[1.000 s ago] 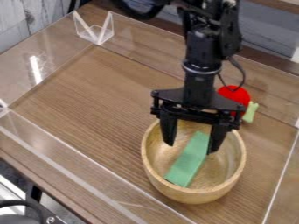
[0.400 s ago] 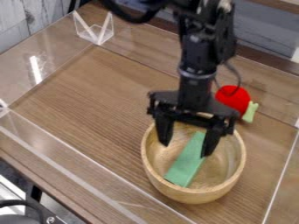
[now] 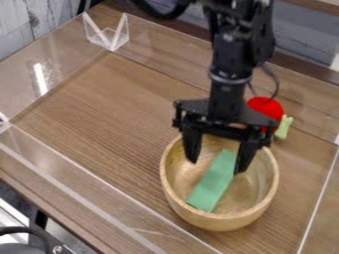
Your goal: Remove the green block from the brown bowl and put it on the table
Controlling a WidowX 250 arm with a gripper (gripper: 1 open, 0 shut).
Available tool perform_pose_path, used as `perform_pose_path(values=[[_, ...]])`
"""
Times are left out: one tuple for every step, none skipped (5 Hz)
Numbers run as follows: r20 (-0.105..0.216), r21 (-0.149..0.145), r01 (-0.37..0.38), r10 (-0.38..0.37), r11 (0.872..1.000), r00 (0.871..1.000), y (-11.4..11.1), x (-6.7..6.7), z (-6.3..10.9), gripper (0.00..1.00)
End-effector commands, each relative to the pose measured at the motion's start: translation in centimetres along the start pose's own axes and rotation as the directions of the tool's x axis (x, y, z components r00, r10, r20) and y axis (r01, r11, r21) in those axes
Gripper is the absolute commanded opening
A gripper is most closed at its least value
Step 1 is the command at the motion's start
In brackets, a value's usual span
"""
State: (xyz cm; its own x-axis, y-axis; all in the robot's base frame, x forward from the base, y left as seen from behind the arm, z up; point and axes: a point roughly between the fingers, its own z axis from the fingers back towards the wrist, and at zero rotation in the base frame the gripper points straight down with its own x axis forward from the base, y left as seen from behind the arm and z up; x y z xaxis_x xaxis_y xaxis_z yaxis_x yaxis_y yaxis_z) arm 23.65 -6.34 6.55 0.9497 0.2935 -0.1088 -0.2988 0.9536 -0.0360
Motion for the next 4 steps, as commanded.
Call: perform_pose_path(values=[[0.028, -0.017, -0.031, 0.031, 0.999, 0.999, -0.1, -0.3, -0.7, 1.0], [0.017, -0.008, -0.001, 0.001, 1.0, 1.0, -0.9, -0.9, -3.2, 1.0], [0.02, -0.01, -0.03, 0.03, 0.999, 0.999, -0.7, -1.3, -4.1, 0.0], [0.036, -0.01, -0.027, 0.028, 1.0, 0.999, -0.4, -1.8, -3.5, 0.0]])
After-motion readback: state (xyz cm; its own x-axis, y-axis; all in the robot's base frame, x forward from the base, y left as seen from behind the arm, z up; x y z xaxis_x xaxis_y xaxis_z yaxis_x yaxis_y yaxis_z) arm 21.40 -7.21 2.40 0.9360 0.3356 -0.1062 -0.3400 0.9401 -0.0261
